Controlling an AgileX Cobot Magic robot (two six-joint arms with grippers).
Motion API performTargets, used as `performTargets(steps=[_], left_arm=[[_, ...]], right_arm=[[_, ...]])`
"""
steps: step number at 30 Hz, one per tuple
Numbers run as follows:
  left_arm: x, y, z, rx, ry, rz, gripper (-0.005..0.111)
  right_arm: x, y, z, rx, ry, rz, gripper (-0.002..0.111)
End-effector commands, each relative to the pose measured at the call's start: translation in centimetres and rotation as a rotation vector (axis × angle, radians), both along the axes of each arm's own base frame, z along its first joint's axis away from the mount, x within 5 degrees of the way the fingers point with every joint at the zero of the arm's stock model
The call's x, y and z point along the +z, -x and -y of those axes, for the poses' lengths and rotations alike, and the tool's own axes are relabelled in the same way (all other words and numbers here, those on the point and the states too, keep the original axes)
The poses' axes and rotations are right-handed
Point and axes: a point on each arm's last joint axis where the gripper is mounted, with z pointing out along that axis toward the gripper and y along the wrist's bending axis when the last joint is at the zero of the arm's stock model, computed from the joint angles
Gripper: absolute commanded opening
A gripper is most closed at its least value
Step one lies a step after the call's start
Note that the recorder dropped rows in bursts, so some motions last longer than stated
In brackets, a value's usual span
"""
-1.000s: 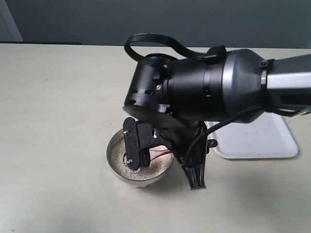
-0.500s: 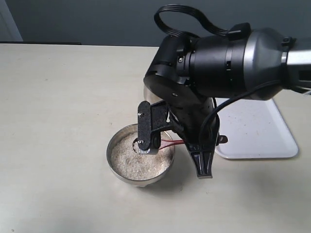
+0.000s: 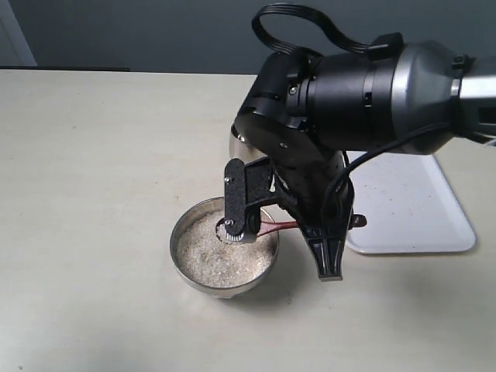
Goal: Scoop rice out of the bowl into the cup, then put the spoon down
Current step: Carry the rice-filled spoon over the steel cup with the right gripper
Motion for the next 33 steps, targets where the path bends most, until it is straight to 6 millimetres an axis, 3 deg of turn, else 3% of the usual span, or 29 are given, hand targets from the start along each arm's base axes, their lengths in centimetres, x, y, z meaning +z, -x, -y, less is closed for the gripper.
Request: performTargets(steps=[1, 7, 19, 33], left_arm=[[0.1, 0.0, 0.0, -0.006, 0.010, 0.009, 0.000], [0.1, 0.0, 0.0, -0.006, 0.010, 0.009, 0.000], [0.2, 0.0, 0.1, -0.007, 0.011, 0.013, 0.000], [0.2, 0.0, 0.1, -0.007, 0.011, 0.013, 0.000]], right_arm=[[0.6, -1.2, 0.9, -0.031, -0.011, 0.015, -0.001], [0.6, -2.1, 1.5, -0.052, -0.012, 0.013, -0.001], [3.2, -3.1, 0.0, -0.042, -0.102, 0.066, -0.001], [2.8, -4.6, 1.6, -0.130, -0.144, -0.023, -0.001]])
